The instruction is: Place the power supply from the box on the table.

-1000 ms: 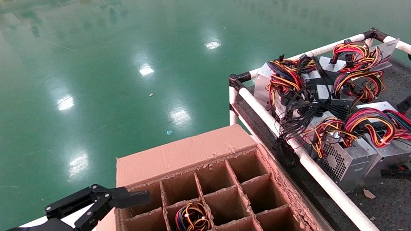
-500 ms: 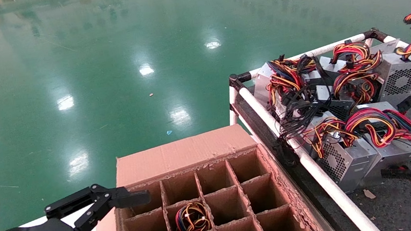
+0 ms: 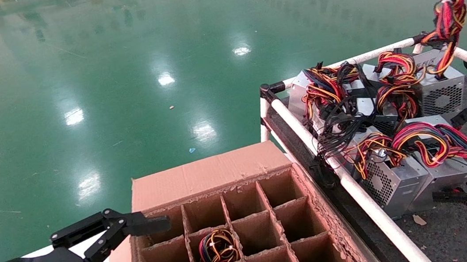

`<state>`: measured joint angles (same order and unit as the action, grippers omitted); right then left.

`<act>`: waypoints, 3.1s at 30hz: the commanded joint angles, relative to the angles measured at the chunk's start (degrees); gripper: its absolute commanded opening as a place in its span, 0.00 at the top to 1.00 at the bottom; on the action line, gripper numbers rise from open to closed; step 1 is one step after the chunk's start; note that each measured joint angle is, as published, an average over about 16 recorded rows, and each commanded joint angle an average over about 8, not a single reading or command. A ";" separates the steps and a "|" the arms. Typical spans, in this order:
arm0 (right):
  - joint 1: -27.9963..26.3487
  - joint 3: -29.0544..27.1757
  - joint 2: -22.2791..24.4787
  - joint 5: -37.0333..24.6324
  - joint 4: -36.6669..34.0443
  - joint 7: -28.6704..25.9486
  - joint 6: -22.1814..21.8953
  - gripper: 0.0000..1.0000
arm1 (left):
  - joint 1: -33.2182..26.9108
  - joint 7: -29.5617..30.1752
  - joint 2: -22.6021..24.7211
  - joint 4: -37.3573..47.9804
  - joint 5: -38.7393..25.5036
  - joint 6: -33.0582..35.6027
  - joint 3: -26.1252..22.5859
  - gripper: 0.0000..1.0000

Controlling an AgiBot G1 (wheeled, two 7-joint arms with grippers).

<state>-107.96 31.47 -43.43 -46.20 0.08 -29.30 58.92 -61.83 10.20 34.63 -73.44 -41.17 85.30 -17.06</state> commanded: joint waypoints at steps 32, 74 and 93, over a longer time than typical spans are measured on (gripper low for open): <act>4.48 1.21 -1.10 -1.57 -1.47 0.16 -5.08 0.00 | 0.00 -0.04 -0.04 0.02 0.06 -0.04 -0.07 0.00; 16.59 -3.76 1.72 0.26 20.38 5.33 4.64 0.00 | -0.04 -0.08 -0.04 0.07 0.09 -0.03 -0.13 0.00; 29.92 -8.99 4.72 2.09 44.14 11.24 14.54 0.00 | -0.06 -0.11 -0.06 0.07 0.12 -0.05 -0.18 0.00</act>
<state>-78.04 22.48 -38.72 -44.12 44.22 -18.06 73.46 -61.89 10.10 34.56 -73.38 -41.05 85.25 -17.24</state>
